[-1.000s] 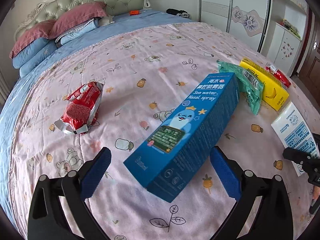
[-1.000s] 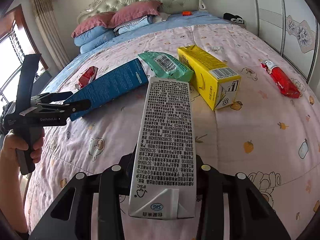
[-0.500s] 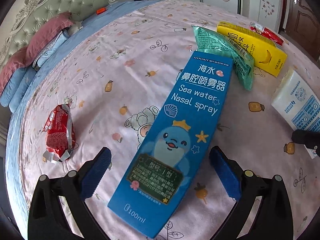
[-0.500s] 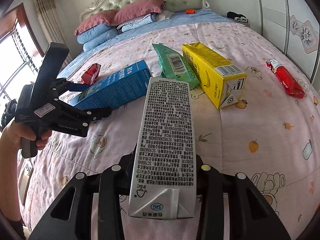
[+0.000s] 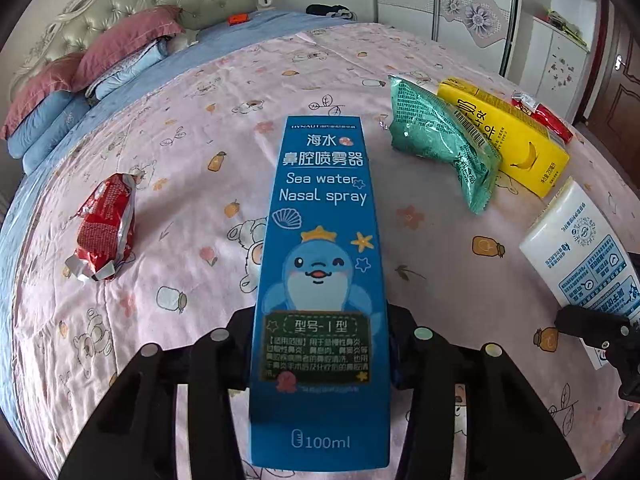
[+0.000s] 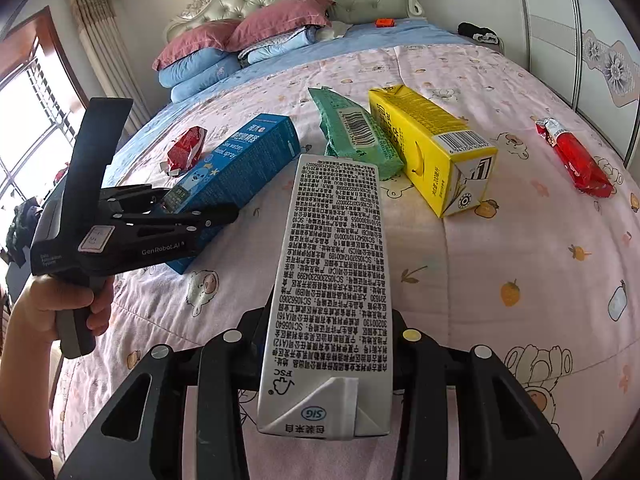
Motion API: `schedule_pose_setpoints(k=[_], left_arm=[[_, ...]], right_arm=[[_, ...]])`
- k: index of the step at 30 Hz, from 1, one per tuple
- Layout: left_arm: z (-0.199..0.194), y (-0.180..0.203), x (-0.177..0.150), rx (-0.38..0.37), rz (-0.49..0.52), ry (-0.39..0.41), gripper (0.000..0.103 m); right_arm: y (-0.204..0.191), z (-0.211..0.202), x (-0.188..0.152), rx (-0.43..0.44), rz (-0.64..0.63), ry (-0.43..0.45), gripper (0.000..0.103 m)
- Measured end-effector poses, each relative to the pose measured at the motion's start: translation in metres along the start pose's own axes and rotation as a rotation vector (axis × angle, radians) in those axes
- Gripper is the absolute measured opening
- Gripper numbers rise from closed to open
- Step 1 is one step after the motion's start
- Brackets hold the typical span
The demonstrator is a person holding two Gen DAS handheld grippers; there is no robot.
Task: Collect trash
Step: 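Grasp the blue nasal spray box with the left tool while the right tool holds the carton, then carry the box and carton over the yellow bin and open both tools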
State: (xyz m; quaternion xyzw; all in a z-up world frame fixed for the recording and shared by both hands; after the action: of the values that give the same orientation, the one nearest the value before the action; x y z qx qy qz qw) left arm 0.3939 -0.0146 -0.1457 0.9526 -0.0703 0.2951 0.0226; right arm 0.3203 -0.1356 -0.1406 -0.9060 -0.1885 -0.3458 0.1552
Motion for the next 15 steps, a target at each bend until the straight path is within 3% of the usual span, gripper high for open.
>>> schedule_pose_setpoints(k=[9,15], left_arm=[[-0.048,0.014,-0.034,0.007,-0.117,0.068,0.046],[-0.093,0.033,-0.068,0.027,-0.135,0.093,0.046]], right_arm=[[-0.005,-0.013,0.005,-0.026,-0.029,0.038,0.037],[-0.013,-0.031,0.005,-0.010,-0.052,0.063,0.037]])
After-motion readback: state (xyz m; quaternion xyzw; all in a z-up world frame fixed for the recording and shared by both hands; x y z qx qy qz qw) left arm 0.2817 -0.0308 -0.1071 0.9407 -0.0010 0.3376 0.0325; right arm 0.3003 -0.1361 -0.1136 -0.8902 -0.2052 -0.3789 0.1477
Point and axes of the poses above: each gripper's, at about its wrist camera, not at the fingertips, and z roughly the way its jaws point, y to its right, x to its top, the point moved 10 cm from there along z, roughly the way its jaws point, and after that the axes turned 13 degrees about -z, right-handed, at the moved point
